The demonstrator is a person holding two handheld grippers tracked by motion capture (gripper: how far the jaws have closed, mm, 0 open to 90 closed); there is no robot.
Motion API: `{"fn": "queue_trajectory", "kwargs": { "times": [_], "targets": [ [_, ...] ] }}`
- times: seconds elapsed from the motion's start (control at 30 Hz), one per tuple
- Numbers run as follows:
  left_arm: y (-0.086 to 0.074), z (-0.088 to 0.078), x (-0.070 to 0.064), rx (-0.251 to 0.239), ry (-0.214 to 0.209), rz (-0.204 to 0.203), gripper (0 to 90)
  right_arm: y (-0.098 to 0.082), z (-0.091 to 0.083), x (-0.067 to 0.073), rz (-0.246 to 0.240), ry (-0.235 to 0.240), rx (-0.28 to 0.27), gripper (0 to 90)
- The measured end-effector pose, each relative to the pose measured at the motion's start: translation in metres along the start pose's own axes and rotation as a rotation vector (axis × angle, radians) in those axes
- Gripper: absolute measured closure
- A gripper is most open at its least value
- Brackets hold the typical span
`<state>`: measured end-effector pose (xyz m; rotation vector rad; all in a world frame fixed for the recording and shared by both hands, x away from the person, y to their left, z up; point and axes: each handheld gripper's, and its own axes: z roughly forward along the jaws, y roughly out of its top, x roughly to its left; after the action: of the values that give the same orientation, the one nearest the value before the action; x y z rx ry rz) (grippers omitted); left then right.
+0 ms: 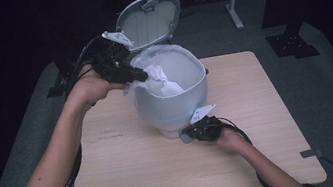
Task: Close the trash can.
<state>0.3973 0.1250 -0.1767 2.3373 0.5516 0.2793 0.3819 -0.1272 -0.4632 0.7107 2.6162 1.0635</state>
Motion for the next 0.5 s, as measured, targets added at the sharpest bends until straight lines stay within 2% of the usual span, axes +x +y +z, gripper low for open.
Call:
{"fn": "queue_trajectory", "kwargs": {
  "times": [0.5],
  "targets": [
    [0.017,0.020,0.007,0.019,0.011,0.006,84.4,-0.001,0.000,-0.001,0.008,0.008,-0.004,84.1]
  ]
}}
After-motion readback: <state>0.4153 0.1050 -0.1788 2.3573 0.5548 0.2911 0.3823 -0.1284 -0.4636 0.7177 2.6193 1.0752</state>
